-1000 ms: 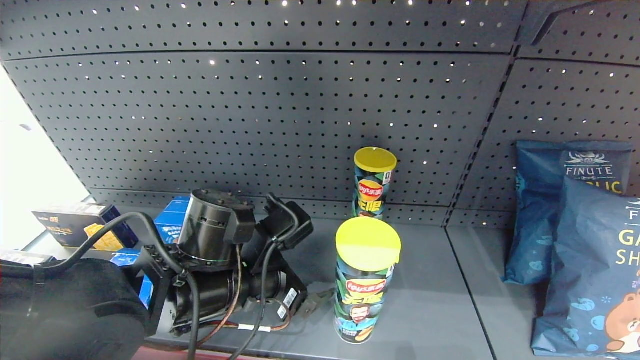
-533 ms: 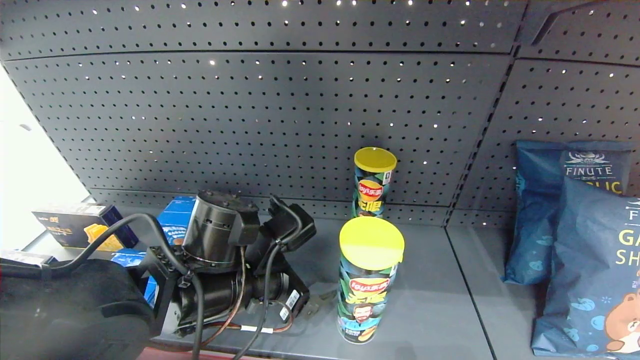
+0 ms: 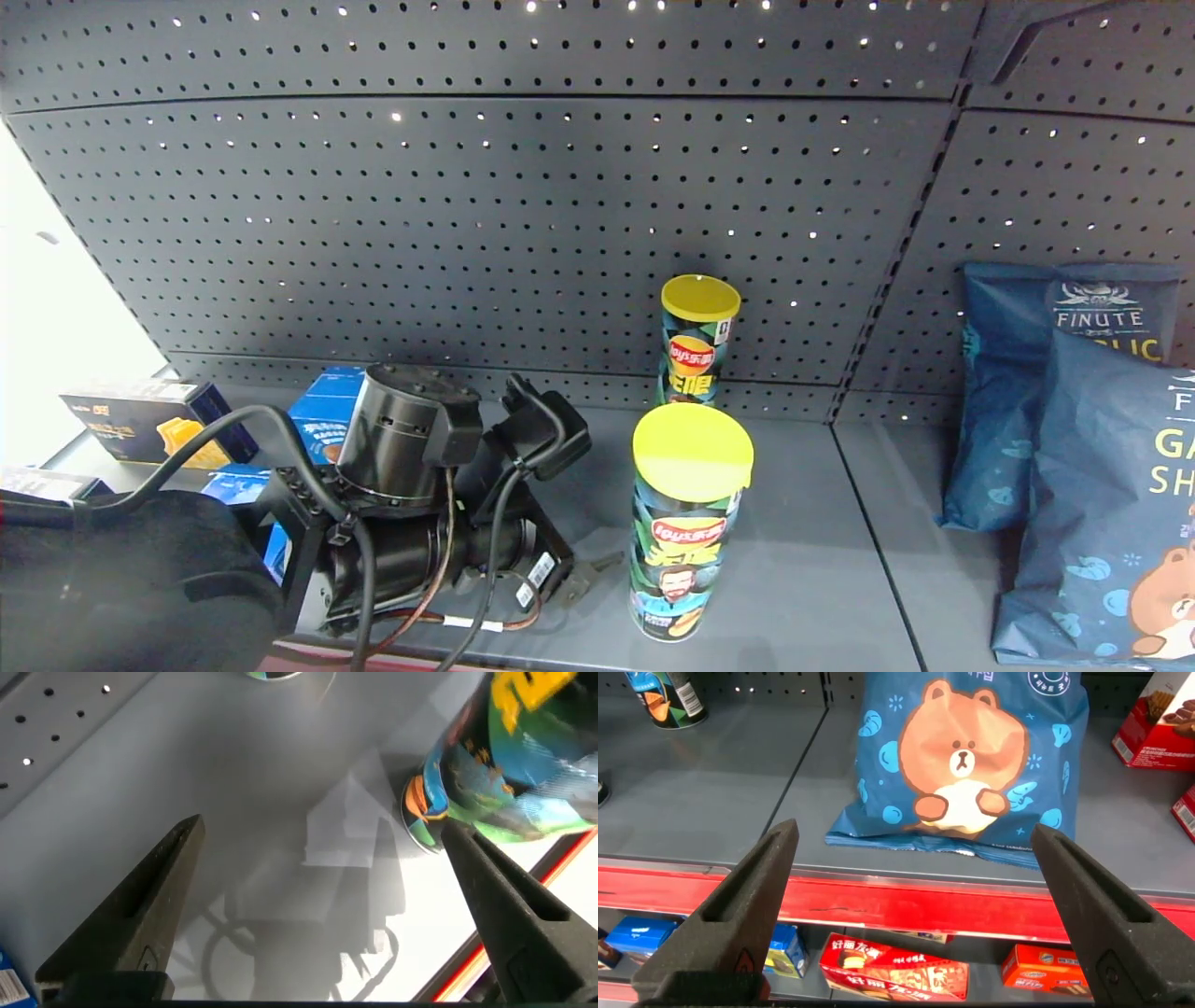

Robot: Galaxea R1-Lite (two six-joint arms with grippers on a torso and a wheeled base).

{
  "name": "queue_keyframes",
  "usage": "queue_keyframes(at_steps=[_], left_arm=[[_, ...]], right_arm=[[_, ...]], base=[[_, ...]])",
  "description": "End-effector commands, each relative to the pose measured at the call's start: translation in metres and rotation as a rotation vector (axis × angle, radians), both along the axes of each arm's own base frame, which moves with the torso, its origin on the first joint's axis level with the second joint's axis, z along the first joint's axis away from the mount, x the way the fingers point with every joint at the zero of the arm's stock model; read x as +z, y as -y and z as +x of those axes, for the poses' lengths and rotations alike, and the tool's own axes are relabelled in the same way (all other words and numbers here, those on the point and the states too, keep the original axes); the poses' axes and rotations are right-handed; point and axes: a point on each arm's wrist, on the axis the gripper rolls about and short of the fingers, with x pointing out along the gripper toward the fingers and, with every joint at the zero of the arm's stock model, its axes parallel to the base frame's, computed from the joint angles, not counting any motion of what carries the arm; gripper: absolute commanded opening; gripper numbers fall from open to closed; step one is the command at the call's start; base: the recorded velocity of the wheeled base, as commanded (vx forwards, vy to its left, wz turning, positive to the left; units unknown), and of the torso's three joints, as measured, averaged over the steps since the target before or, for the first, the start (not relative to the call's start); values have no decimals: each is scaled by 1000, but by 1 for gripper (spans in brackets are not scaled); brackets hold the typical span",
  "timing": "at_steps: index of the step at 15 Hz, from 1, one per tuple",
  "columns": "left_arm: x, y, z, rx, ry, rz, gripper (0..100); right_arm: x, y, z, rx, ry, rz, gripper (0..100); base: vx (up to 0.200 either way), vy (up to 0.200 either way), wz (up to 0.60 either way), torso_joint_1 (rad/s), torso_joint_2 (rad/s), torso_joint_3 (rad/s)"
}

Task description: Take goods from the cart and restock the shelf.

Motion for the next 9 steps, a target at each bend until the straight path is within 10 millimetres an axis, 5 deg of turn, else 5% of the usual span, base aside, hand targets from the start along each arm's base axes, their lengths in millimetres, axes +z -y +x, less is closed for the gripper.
queue_keyframes(at_steps=[1, 9], left_arm=[[2, 2, 2, -1, 7, -6, 100], [3, 3, 3, -3, 10, -8, 100]], right_arm=[[0, 0, 0, 0, -1, -1, 100], [0, 0, 0, 0, -1, -1, 100]], base=[[0, 0, 0, 0, 0, 0], [0, 0, 0, 0, 0, 0]])
